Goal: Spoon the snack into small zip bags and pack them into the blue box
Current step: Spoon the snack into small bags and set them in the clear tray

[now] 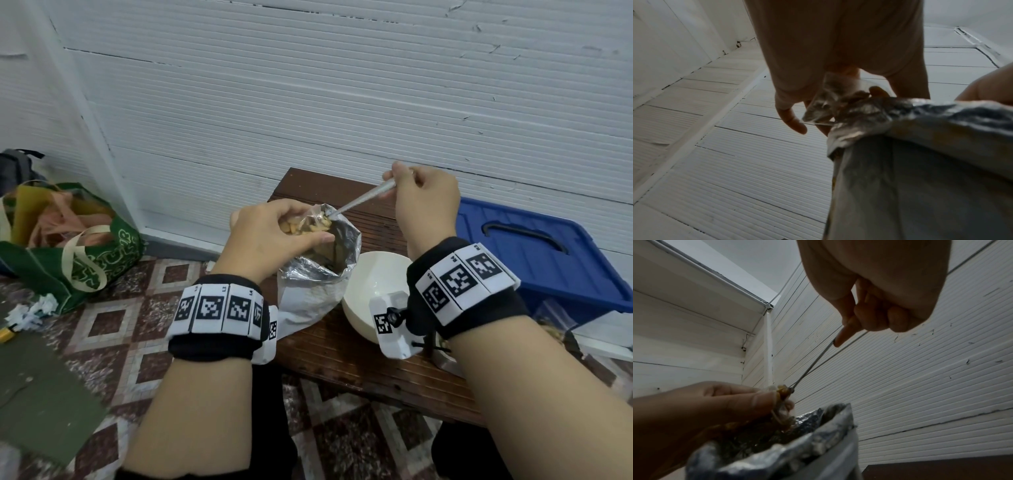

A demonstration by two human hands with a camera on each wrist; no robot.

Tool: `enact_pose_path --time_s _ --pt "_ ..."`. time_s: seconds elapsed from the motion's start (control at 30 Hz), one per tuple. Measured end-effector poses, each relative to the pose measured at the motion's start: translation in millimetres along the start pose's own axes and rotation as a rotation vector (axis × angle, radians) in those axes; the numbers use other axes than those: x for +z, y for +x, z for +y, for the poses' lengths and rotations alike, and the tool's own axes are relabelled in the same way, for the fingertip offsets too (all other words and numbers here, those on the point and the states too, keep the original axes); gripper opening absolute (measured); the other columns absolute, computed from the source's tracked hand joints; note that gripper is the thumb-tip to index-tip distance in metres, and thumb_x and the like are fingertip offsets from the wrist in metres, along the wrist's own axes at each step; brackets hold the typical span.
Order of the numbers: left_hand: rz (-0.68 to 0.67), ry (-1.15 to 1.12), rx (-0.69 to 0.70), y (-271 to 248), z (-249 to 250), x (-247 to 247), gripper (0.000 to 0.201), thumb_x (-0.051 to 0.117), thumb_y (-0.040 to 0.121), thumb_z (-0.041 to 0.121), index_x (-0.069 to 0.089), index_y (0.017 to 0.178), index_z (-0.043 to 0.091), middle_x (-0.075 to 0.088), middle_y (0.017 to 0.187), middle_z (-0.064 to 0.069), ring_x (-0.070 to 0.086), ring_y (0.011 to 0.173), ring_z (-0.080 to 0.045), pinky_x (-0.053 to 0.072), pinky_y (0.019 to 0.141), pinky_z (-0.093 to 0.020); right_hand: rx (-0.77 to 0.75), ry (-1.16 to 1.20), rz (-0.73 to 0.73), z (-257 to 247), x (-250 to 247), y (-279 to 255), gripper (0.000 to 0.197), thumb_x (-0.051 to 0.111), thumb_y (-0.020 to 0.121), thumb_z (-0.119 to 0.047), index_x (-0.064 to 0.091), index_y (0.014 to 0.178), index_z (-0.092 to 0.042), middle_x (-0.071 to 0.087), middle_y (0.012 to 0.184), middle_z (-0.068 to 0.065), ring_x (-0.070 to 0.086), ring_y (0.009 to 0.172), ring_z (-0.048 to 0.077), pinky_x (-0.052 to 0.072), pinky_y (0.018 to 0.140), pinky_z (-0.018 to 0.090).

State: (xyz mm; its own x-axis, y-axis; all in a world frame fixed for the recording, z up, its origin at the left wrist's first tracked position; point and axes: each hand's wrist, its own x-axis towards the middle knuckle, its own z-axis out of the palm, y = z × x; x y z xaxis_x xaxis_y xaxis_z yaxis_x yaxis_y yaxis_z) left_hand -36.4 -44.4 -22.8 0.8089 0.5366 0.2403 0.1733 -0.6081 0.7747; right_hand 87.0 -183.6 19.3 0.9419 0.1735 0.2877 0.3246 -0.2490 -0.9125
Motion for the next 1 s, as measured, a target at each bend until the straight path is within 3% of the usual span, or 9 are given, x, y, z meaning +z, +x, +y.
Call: enact_pose_path --time_s 0.13,0.27,0.37,0.47,0.6,0.73,0.8,0.87,1.0 --pt "0.026 -0.034 -0.016 0.1 -4.1 0.9 0.057 0.063 0.040 0.089 0.060 0.082 0.049 0.065 0.083 0.025 0.062 0.095 -0.009 0.046 0.098 -0.046 -0.151 0.038 0.054 -3.8 -5.6 -2.5 0.025 0.051 0.097 -0.031 0.066 0.077 -0.028 0.063 0.060 -0.010 0.057 0.063 -0.003 0.044 0.072 0.019" --pt "0.043 -0.074 -0.060 -0.2 -1.8 -0.5 0.042 0.079 0.058 0.060 0.068 0.092 0.037 0.066 0.085 0.020 0.063 0.088 -0.004 0.050 0.092 -0.032 -0.271 0.049 0.134 -7.1 -12.1 -3.7 0.022 0.052 0.097 -0.031 0.065 0.079 -0.027 0.064 0.067 -0.012 0.065 0.074 0.010 0.047 0.073 0.019" --pt "0.042 -0.100 -0.067 0.3 -3.2 -1.7 0.041 0.083 0.063 0.050 0.071 0.096 0.029 0.067 0.085 0.017 0.064 0.081 -0.001 0.047 0.071 -0.011 -0.293 0.067 0.194 -4.4 -17.6 -1.4 0.022 0.052 0.097 -0.028 0.064 0.080 -0.024 0.061 0.067 -0.016 0.064 0.069 0.002 0.046 0.069 0.014" --pt "0.039 -0.130 -0.063 0.3 -5.7 -3.5 0.037 0.083 0.064 0.046 0.072 0.094 0.028 0.068 0.083 0.017 0.062 0.075 0.005 0.044 0.061 -0.003 -0.302 0.033 0.231 0.7 -21.6 -1.5 0.023 0.050 0.098 -0.027 0.066 0.084 -0.017 0.057 0.066 -0.018 0.056 0.062 -0.011 0.038 0.064 0.004" --pt "0.043 -0.167 -0.055 -0.8 -7.2 -6.7 0.025 0.084 0.066 0.042 0.068 0.083 0.036 0.068 0.081 0.017 0.061 0.072 0.009 0.045 0.062 -0.002 -0.315 -0.044 0.173 7.8 -17.2 -10.8 0.022 0.053 0.097 -0.025 0.068 0.086 -0.014 0.052 0.061 -0.017 0.051 0.059 -0.014 0.034 0.057 0.003" --pt "0.053 -0.176 -0.061 -1.4 -7.8 -5.8 0.031 0.084 0.065 0.043 0.071 0.091 0.031 0.069 0.083 0.016 0.064 0.076 0.005 0.048 0.066 -0.007 -0.379 -0.165 -0.020 18.8 -2.9 -27.9 0.019 0.058 0.094 -0.027 0.072 0.088 -0.015 0.055 0.059 -0.014 0.051 0.055 -0.004 0.039 0.057 0.009" --pt "0.055 -0.183 -0.065 -1.4 -8.1 -5.7 0.035 0.084 0.065 0.044 0.072 0.094 0.028 0.070 0.084 0.014 0.065 0.077 0.003 0.051 0.069 -0.012 -0.409 -0.204 -0.119 28.2 6.5 -37.6 0.017 0.060 0.092 -0.026 0.074 0.090 -0.016 0.066 0.066 -0.007 0.058 0.062 0.004 0.051 0.067 0.027" --pt "0.056 -0.185 -0.071 -1.3 -8.8 -5.7 0.039 0.083 0.065 0.046 0.073 0.097 0.027 0.071 0.087 0.013 0.066 0.080 -0.001 0.052 0.072 -0.017 -0.432 -0.226 -0.177 37.4 15.2 -46.3 0.018 0.060 0.091 -0.027 0.075 0.090 -0.017 0.071 0.072 -0.001 0.064 0.069 0.017 0.052 0.071 0.040" --pt "0.063 -0.182 -0.084 -1.2 -9.0 -6.5 0.041 0.082 0.066 0.048 0.073 0.099 0.026 0.071 0.089 0.012 0.066 0.083 -0.004 0.052 0.075 -0.020 -0.427 -0.232 -0.226 41.3 22.4 -49.6 0.020 0.059 0.090 -0.029 0.073 0.085 -0.016 0.069 0.070 0.004 0.061 0.072 0.023 0.048 0.072 0.041"
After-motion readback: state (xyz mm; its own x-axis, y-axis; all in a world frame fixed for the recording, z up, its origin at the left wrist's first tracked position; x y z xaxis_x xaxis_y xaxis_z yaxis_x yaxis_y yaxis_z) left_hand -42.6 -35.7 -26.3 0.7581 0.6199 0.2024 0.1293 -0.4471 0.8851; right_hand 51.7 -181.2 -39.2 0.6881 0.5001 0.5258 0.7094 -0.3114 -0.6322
